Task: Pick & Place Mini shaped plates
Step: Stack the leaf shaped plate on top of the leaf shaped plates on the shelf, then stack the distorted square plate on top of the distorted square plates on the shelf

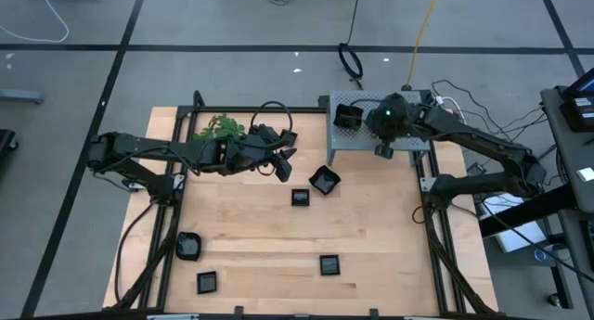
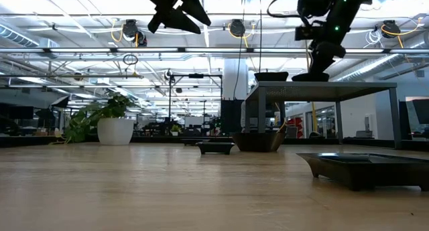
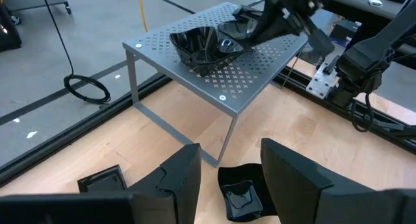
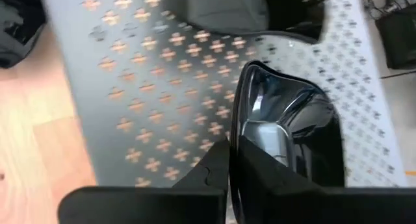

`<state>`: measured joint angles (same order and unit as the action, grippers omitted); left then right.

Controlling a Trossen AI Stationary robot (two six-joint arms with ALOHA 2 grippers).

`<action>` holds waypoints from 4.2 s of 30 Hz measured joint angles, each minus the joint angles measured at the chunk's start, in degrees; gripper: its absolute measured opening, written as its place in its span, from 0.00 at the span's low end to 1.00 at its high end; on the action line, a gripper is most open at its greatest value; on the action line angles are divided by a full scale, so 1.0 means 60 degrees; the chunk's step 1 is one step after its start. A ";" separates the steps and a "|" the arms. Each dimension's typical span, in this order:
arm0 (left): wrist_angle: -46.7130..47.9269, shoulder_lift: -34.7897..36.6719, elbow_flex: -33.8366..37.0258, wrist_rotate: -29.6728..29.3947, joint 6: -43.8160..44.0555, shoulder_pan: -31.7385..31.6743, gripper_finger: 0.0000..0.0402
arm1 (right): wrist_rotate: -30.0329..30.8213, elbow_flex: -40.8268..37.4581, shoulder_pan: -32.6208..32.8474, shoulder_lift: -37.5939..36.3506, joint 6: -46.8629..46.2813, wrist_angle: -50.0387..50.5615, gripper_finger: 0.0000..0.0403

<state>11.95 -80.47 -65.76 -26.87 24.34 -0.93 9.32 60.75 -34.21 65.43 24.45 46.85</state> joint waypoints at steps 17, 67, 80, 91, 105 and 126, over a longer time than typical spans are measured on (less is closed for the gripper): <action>0.0000 0.0000 0.0000 0.0007 -0.0004 0.0178 0.41 | 0.1007 -0.0001 0.1409 -0.0868 -0.0262 0.0120 0.32; 0.2672 0.0937 0.0004 0.1977 0.0000 0.0805 0.41 | 0.0670 -0.1191 0.5898 0.5493 0.0332 -0.5360 0.28; 0.2625 0.0933 0.0004 0.1897 -0.0011 0.0622 0.41 | 0.0453 -0.1132 0.6381 0.4008 -0.1639 -0.5374 0.01; 0.2470 0.0933 0.0004 0.1884 -0.0860 0.0142 0.41 | 0.0174 -0.0990 0.6285 -0.0022 -0.3366 -0.6907 0.00; 0.1671 0.0929 0.0004 0.1638 -0.1274 -0.0693 0.41 | 0.0570 -0.0990 0.2814 -0.1017 -0.2325 -0.6391 0.00; 0.0699 0.0922 -0.0004 0.1325 -0.1275 -0.1060 0.41 | -0.0612 -0.0994 0.0757 0.0011 -0.0637 -0.5283 0.00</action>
<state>16.14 -74.94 -65.78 -18.93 16.69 -7.29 5.65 54.78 -29.67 65.49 20.62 15.15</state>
